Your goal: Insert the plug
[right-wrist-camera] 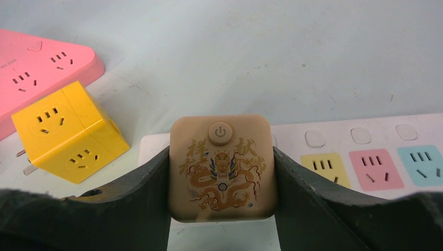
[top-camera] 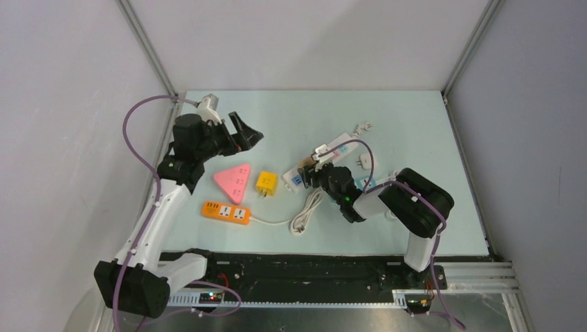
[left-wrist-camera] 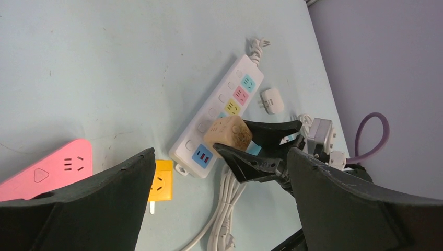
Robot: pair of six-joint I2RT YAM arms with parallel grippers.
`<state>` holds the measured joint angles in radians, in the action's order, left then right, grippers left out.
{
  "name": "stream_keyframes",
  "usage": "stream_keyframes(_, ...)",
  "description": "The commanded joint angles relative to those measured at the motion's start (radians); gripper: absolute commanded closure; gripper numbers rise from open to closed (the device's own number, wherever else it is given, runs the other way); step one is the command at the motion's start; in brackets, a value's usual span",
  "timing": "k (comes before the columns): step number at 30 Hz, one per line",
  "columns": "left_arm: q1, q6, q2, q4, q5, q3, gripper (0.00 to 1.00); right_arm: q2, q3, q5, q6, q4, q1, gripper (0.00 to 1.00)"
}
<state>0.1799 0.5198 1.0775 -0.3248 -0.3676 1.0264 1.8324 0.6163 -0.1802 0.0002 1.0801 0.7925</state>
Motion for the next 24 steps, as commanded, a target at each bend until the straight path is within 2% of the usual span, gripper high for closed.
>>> stream_keyframes(1,-0.005,0.015,0.000,0.019,-0.020,0.007,0.00,0.042,0.008,0.039,0.024,-0.400,0.021,1.00)
stream_keyframes(10,-0.005,0.028,0.001,0.018,-0.031,-0.003,0.00,0.042,0.047,0.020,0.087,-0.571,0.052,1.00)
stream_keyframes(18,-0.004,0.026,-0.006,0.019,-0.037,-0.009,0.00,0.088,0.052,0.047,0.118,-0.562,0.057,1.00)
stream_keyframes(24,-0.004,0.030,-0.003,0.019,-0.038,-0.010,0.00,0.132,0.091,0.082,0.152,-0.661,0.053,1.00)
